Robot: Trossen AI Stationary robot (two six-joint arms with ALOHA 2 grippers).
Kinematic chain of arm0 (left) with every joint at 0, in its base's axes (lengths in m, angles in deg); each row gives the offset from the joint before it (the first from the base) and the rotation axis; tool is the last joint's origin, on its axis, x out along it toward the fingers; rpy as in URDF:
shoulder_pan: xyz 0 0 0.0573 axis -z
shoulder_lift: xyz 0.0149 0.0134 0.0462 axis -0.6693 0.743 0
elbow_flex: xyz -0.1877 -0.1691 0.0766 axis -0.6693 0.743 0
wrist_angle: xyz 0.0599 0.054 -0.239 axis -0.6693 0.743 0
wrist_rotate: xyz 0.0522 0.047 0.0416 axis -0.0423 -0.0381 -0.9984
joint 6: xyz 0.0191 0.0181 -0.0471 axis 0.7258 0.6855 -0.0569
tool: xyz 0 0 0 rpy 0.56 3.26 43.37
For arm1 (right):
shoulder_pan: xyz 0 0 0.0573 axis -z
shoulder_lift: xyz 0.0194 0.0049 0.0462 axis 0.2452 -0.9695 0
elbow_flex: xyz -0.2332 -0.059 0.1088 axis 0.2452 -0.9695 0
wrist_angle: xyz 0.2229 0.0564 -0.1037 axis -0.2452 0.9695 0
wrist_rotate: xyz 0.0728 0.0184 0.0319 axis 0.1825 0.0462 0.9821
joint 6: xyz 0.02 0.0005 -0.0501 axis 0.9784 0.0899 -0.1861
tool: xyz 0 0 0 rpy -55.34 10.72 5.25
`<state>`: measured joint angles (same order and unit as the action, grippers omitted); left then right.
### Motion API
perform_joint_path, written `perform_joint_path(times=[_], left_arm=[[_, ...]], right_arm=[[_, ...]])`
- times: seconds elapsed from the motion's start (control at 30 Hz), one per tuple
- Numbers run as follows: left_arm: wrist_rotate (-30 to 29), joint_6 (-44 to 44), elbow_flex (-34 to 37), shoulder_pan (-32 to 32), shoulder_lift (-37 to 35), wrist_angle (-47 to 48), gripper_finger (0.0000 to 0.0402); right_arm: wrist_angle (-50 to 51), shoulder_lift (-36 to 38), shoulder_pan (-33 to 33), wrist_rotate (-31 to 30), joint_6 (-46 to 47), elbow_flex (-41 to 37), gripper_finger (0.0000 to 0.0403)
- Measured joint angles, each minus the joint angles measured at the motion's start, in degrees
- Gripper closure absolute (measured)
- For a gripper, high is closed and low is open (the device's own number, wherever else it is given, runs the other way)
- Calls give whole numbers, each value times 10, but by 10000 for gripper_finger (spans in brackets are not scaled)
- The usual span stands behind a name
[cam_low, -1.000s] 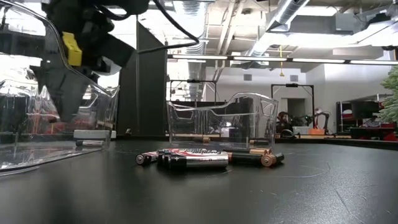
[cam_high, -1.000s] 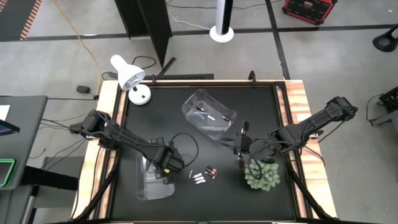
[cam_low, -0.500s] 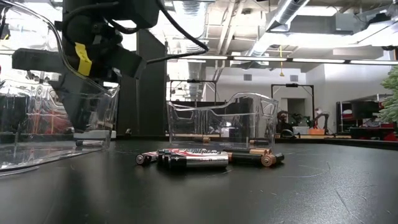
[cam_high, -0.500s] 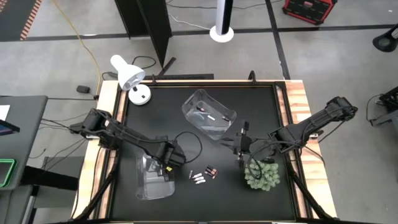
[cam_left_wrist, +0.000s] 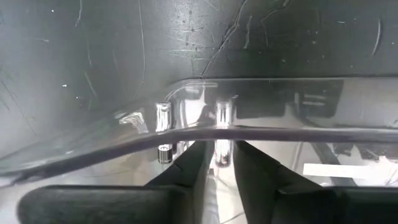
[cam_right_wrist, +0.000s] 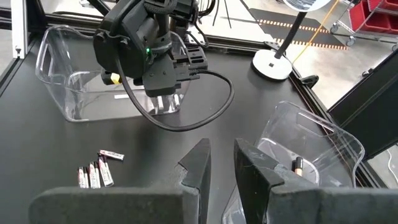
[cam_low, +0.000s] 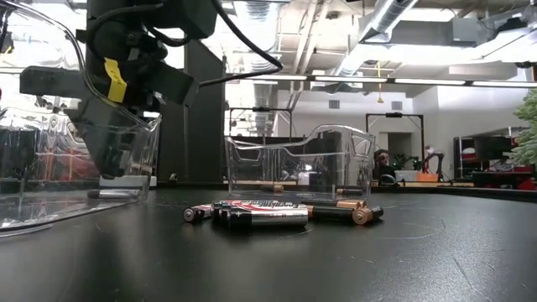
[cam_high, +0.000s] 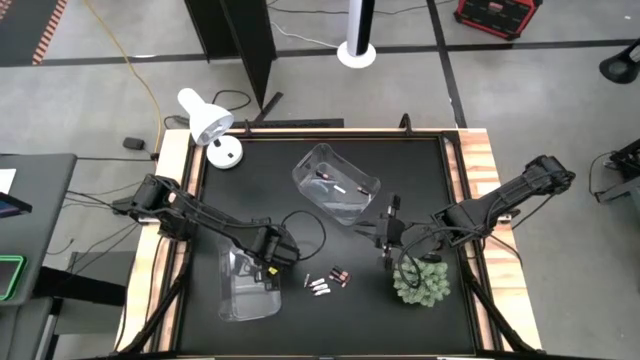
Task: Sort batteries
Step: Put the silver battery into the bottom transparent bin
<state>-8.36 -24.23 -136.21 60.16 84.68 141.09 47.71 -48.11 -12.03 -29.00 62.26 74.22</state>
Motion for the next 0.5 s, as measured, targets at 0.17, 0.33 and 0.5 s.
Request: perform_joint_path(times=[0.17,0.33,0.5], left_arm=[[-2,0,-1,0,0,7,296],[-25,-36,-37,0,1,99,291],[-46,-60,-105,10,-9,168,290]], right_arm=[[0,0,0,0,0,0,315],[0,0,0,0,0,0,315],[0,0,0,0,0,0,315]])
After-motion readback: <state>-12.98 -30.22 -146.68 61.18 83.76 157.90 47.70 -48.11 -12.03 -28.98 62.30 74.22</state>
